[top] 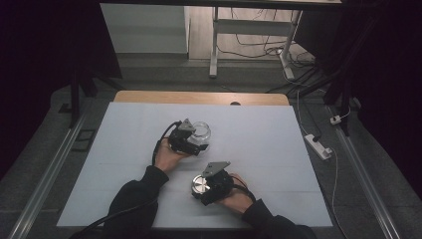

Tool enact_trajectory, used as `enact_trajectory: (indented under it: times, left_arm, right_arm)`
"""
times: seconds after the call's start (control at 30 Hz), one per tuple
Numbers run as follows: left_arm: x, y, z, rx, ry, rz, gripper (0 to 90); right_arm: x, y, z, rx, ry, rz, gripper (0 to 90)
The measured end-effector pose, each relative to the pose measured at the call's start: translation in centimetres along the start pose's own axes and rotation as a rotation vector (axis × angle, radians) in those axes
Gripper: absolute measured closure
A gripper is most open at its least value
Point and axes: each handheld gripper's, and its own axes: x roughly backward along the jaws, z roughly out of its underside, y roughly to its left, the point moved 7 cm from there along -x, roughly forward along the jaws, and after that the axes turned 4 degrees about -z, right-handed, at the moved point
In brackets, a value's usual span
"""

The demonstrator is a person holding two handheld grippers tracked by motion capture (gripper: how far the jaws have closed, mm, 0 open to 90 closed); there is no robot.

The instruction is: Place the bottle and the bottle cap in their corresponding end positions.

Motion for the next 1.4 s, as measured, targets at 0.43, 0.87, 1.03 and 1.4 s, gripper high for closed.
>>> enact_trajectory:
  times: [0.43, 0.87, 1.03, 1.4]
  left_arm:
    - [0.7, 0.4, 0.2, 0.05, 0.025, 0.015, 6.3]
    - [2.2, 0.3, 0.9, 0.085, 0.041, 0.04, 0.0]
    - [3.0, 0.1, 1.2, 0.078, 0.05, 0.052, 0.0]
    - [4.9, -0.5, 1.7, 0.106, 0.024, 0.063, 0.0]
  right_arm:
    - [0.3, -0.2, -0.3, -0.038, -0.019, -0.002, 4.9]
    - [1.2, -0.4, -0.9, -0.047, -0.05, -0.005, 0.7]
    - [1.7, -0.7, -1.1, -0.049, -0.065, 0.006, 0.0]
    - [3.0, -1.0, -1.2, -0.061, -0.089, 0.023, 0.0]
